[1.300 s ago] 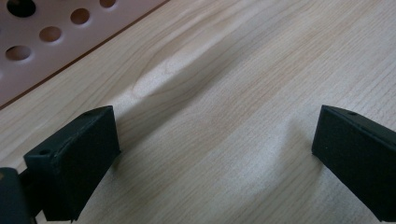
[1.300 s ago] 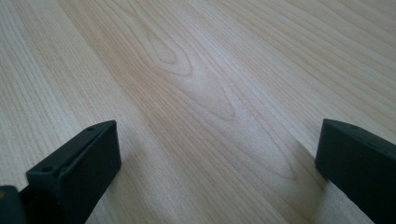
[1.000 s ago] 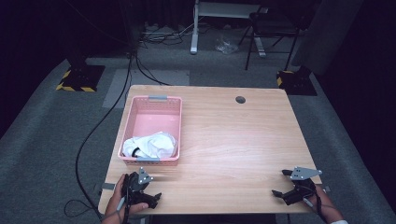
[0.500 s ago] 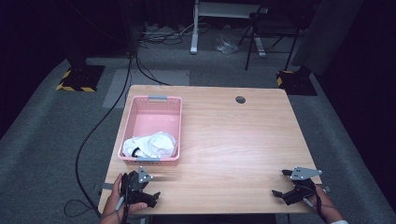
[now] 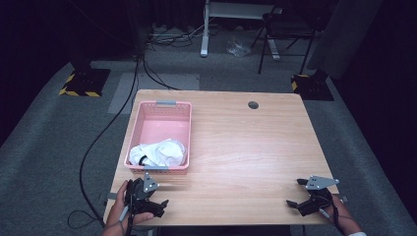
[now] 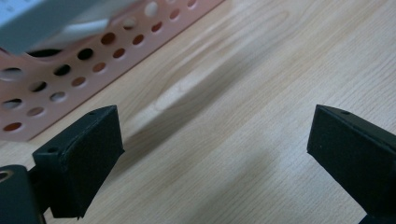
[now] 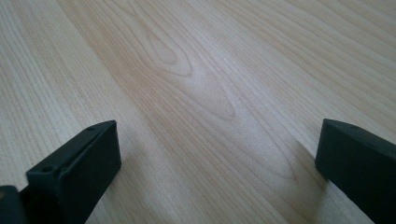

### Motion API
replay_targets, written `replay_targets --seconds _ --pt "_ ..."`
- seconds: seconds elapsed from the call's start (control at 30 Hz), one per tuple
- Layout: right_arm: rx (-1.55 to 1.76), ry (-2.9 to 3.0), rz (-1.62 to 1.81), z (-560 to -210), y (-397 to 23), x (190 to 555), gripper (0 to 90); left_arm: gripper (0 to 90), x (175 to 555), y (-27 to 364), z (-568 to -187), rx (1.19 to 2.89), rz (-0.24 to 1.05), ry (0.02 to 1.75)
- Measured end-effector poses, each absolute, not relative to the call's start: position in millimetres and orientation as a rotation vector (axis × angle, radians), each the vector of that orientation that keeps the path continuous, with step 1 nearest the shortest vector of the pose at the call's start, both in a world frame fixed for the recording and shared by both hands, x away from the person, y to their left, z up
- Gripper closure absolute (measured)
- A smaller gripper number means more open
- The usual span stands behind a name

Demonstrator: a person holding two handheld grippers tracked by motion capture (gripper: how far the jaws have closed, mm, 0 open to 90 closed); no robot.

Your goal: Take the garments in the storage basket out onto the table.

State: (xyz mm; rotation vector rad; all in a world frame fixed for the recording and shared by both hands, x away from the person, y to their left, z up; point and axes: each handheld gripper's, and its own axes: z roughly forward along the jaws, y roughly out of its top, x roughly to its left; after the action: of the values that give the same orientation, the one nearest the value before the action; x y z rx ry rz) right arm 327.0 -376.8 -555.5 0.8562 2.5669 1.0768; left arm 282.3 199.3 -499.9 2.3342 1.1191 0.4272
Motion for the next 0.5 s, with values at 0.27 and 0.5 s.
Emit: replay_targets --seconds 0.27,0.5 --pt "0.857 2.567 1.077 -555.5 -376.8 327.0 0.2 2.8 282.2 198.8 -489.7 2.321 0.475 1.118" --pt "0.859 2.566 1.076 -555.5 -376.9 326.8 0.3 2.8 284.0 199.3 -484.4 2.316 0.485 1.103"
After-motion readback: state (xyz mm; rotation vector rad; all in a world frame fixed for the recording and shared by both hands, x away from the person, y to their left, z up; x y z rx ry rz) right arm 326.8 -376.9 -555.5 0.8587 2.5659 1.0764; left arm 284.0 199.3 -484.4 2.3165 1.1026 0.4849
